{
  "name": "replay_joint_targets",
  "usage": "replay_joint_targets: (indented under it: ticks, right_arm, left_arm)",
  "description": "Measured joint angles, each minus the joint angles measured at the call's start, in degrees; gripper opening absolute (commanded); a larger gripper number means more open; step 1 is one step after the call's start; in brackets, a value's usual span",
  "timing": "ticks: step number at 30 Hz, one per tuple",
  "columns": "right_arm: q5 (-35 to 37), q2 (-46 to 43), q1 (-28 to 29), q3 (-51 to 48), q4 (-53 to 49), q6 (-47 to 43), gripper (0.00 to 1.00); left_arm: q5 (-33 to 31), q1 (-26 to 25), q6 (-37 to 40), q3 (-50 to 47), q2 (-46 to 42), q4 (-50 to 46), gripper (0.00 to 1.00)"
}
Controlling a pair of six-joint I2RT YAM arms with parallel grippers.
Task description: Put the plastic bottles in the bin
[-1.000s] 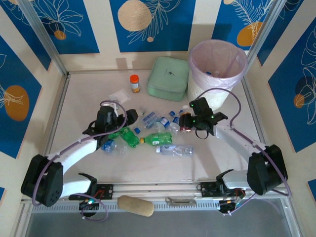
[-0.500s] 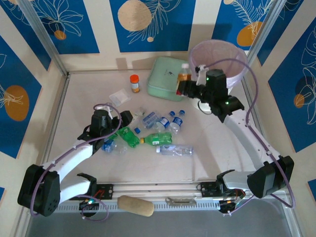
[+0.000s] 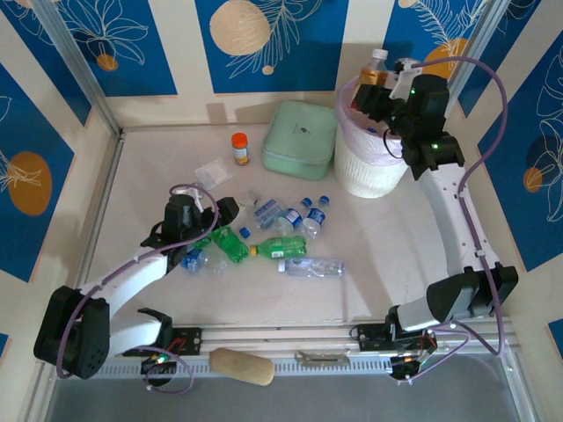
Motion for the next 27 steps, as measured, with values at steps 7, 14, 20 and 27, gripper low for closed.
replay_joint_targets:
  ticks: [7, 14, 20, 27]
  right_arm:
    - [4.72, 5.01, -3.06, 1.92, -1.92, -1.51, 0.49]
    - [5.46, 13.0, -4.76, 5.68, -6.6, -1.75, 0.49]
    - [5.18, 17.57, -5.29, 8.96, -10.64, -1.66, 0.58]
    - [5.01, 18.05, -5.29, 9.77, -12.26, -1.38, 0.81]
  left_arm:
    - [1.64, 0.0, 0.07, 0.0, 1.07, 0.26, 1.0]
    - [2.38, 0.0, 0.11, 0.11, 1.97, 0.2, 1.0]
    - [2.38, 0.0, 0.07, 0.15, 2.45, 0.0, 1.0]
    - [2.6, 0.0, 0.04, 0.24, 2.91, -0.04, 1.0]
